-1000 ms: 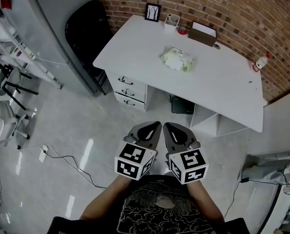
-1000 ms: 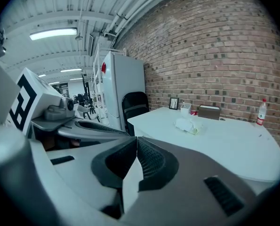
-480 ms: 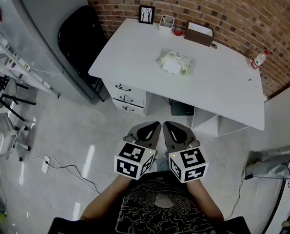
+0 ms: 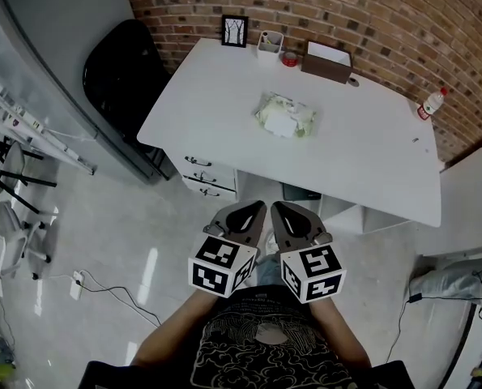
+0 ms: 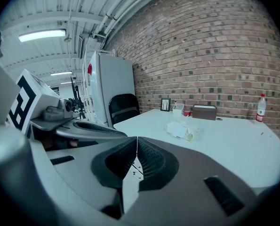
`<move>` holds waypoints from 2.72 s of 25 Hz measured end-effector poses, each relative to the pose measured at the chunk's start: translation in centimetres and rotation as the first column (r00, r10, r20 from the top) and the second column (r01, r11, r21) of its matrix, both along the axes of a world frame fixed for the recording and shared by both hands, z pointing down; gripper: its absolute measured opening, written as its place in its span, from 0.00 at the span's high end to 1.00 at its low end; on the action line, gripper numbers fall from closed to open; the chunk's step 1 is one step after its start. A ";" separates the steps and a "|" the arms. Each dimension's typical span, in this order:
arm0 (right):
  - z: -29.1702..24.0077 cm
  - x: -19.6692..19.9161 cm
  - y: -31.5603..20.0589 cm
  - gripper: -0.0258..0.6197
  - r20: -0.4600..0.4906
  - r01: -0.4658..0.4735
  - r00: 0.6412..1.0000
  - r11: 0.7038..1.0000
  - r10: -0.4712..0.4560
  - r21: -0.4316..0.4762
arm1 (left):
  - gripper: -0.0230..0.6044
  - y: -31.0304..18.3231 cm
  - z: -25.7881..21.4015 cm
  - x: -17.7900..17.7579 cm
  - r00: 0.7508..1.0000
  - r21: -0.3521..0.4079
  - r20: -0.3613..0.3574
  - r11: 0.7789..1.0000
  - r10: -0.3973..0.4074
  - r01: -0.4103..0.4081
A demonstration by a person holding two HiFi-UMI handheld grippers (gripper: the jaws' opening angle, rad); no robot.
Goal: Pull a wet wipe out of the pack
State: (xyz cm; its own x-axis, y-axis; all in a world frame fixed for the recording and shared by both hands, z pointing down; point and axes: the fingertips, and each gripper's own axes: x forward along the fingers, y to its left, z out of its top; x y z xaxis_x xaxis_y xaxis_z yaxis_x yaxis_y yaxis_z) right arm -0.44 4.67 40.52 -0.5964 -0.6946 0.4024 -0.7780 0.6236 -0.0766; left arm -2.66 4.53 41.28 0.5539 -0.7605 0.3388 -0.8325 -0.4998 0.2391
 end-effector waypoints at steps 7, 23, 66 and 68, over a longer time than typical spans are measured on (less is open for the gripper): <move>0.4 0.6 -5.0 0.93 0.002 0.021 1.000 1.000 -0.021 -0.022 | 0.94 -4.9 0.4 0.6 1.000 -0.014 0.019 1.000 -0.014 0.014; 1.7 3.5 -15.9 0.93 0.038 0.092 0.995 0.992 -0.089 -0.084 | 0.94 -15.1 1.5 3.6 0.994 -0.072 0.073 0.994 -0.083 0.088; 4.6 0.9 -28.3 0.93 -0.131 -0.166 0.980 0.980 0.152 -0.108 | 0.94 -27.4 3.6 1.0 0.982 -0.091 0.072 0.982 0.173 -0.166; 4.8 0.6 -28.7 0.93 -0.151 -0.185 0.974 0.977 0.168 -0.106 | 0.94 -27.8 3.9 0.5 0.981 -0.089 0.067 0.981 0.181 -0.175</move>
State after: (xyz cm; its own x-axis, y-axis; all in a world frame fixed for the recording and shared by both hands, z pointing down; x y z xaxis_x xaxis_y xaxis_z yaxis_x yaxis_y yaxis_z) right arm 0.17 -24.08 45.32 -0.4004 -0.7259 0.5592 -0.8830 0.4689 -0.0236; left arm -2.13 -23.27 45.13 0.6491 -0.6197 0.4412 -0.7488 -0.6229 0.2266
